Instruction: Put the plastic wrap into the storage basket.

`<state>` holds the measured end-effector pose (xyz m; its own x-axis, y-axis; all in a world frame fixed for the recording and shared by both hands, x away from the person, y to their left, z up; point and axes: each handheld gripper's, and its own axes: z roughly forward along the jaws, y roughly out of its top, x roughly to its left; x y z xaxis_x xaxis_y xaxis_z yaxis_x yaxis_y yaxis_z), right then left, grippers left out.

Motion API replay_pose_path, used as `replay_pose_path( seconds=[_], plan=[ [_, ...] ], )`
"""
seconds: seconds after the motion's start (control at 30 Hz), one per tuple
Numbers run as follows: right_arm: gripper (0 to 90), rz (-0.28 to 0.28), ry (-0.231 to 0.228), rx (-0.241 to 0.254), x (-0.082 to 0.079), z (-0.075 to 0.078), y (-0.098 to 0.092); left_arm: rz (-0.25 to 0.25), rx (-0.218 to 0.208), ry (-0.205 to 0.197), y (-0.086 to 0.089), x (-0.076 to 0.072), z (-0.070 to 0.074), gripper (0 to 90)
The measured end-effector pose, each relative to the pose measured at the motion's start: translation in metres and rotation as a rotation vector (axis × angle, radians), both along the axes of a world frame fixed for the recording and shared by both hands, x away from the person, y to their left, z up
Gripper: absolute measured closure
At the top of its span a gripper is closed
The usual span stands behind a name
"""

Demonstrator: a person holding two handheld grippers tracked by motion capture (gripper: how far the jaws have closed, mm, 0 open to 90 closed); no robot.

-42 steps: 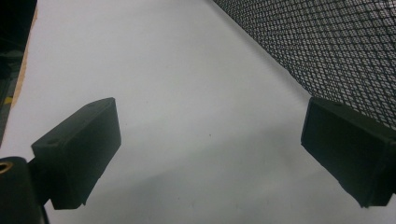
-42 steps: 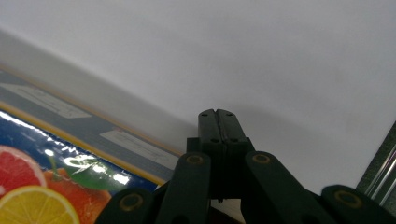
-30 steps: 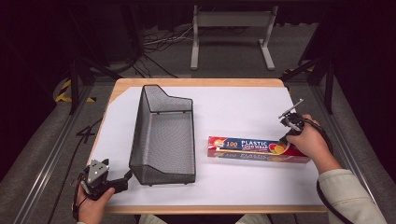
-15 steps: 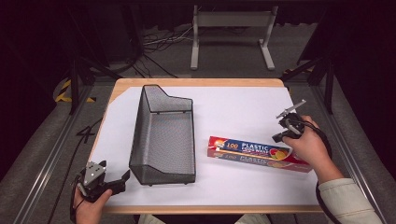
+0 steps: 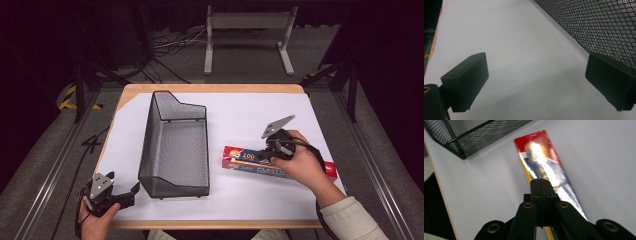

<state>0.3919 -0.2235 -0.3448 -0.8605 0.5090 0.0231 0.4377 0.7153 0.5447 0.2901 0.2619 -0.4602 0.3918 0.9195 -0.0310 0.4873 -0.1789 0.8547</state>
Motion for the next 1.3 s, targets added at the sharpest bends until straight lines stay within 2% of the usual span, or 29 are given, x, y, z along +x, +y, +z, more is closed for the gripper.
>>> replay_pose_path(
  seconds=[0.03,0.17,0.23,0.43,0.57,0.67,0.77,0.9,1.03,1.3],
  plan=[
    [90.0,0.025,0.006,-0.014,-0.002,-0.003,0.007,0.0,0.0,0.0,0.0,0.0,0.0,5.8],
    [90.0,0.065,0.032,-0.073,-0.006,-0.015,0.024,-0.006,0.003,-0.001,0.0,0.0,0.0,5.8],
    [90.0,0.049,0.047,-0.112,-0.005,-0.023,0.029,-0.008,0.004,0.001,0.0,0.0,0.0,5.8],
    [90.0,0.05,0.07,-0.146,-0.005,-0.037,0.036,-0.005,0.006,0.004,0.0,0.0,-0.001,5.9],
    [90.0,0.019,0.042,-0.177,-0.004,-0.043,0.041,-0.011,0.006,0.004,-0.001,0.001,-0.001,5.9],
    [90.0,0.008,0.024,-0.18,-0.004,-0.046,0.047,-0.015,0.01,0.004,-0.001,0.001,-0.001,5.9],
    [90.0,0.002,-0.013,-0.198,-0.004,-0.049,0.053,-0.015,0.007,0.003,-0.001,0.001,0.0,5.9],
    [90.0,-0.059,-0.07,-0.171,0.001,-0.049,0.057,-0.021,0.006,0.001,-0.001,0.001,0.0,5.9],
    [90.0,-0.074,-0.065,-0.146,0.008,-0.05,0.061,-0.019,0.003,0.002,-0.002,0.001,0.0,5.9],
    [90.0,-0.096,-0.09,-0.163,0.019,-0.055,0.076,-0.023,0.003,0.0,-0.001,0.001,0.0,5.9]
  ],
)
